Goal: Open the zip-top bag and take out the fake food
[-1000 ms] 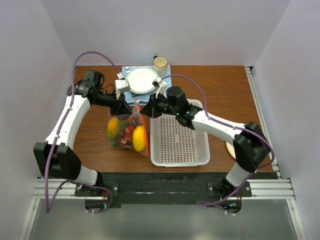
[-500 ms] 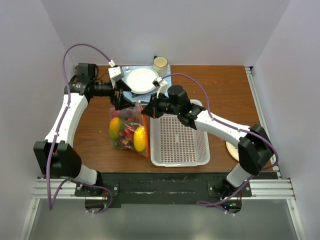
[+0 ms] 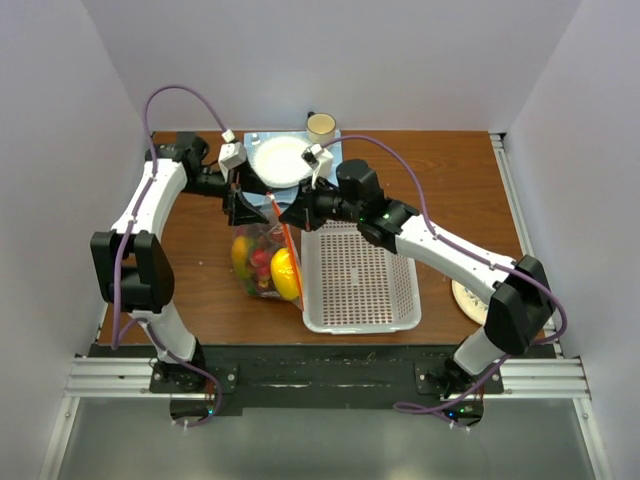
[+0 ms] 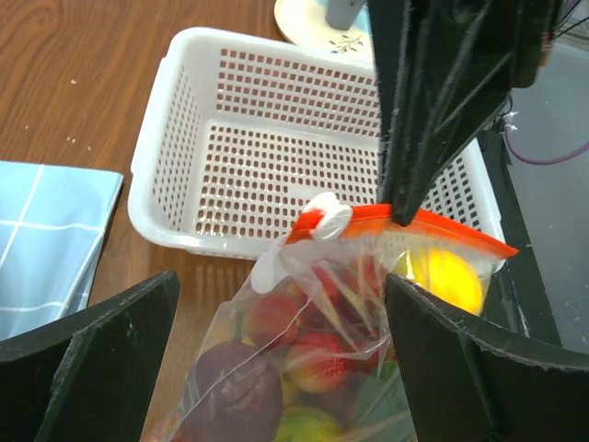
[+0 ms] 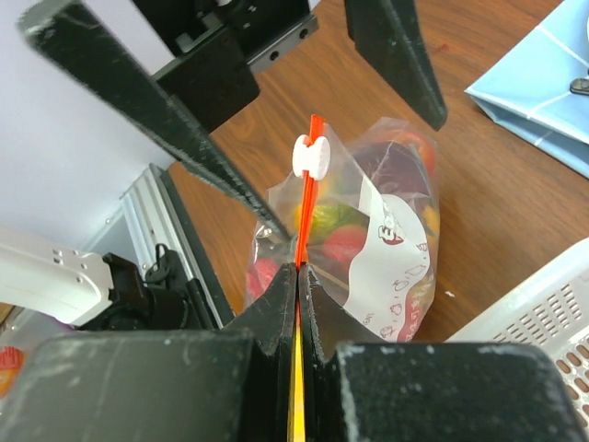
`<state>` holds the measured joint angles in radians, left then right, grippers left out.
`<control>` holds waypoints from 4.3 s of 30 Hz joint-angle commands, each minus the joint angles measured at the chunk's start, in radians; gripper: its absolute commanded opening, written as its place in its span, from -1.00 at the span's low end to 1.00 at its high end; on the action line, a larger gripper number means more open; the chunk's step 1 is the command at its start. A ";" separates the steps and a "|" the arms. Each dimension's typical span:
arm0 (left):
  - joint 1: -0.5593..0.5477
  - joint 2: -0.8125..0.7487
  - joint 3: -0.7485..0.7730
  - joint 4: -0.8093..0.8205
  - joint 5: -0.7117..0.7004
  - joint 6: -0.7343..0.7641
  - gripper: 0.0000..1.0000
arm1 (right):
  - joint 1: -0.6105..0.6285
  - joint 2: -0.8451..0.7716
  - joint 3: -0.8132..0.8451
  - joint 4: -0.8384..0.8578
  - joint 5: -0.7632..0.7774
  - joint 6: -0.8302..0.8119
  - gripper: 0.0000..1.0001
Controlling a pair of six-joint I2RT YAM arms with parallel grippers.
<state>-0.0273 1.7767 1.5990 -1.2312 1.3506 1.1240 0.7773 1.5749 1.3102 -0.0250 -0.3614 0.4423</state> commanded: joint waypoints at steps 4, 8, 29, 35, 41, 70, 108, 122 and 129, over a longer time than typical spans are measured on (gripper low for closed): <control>0.006 -0.028 0.071 -0.085 0.096 0.086 0.69 | 0.000 -0.020 0.072 0.030 -0.045 -0.001 -1.00; -0.002 -0.017 0.079 -0.085 0.134 0.083 0.91 | 0.011 0.005 0.084 0.051 -0.054 0.013 -1.00; 0.072 -0.069 0.025 -0.085 -0.027 0.082 -0.69 | 0.027 -0.036 0.061 0.011 0.053 -0.050 -1.00; 0.087 -0.080 0.067 -0.086 -0.036 0.039 -1.00 | 0.028 -0.003 0.063 0.020 0.102 -0.034 -1.00; 0.112 -0.129 0.113 -0.085 -0.114 -0.009 -1.00 | 0.025 0.118 0.182 -0.001 0.084 -0.056 -0.88; 0.061 -0.178 0.026 -0.085 -0.177 -0.055 -1.00 | 0.028 0.175 0.305 -0.013 0.032 -0.270 0.87; 0.047 -0.161 0.018 -0.053 -0.183 -0.081 -1.00 | 0.036 0.252 0.314 0.020 -0.050 -0.206 0.03; 0.038 -0.163 0.016 -0.016 -0.209 -0.115 -1.00 | 0.039 0.238 0.279 0.050 -0.034 -0.194 -0.81; 0.038 -0.163 0.027 -0.001 -0.205 -0.130 -1.00 | 0.039 0.154 0.180 0.028 0.021 -0.235 -0.88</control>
<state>0.0116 1.6230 1.5856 -1.2705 1.1103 1.0267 0.8116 1.8168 1.5558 0.0246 -0.3828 0.2432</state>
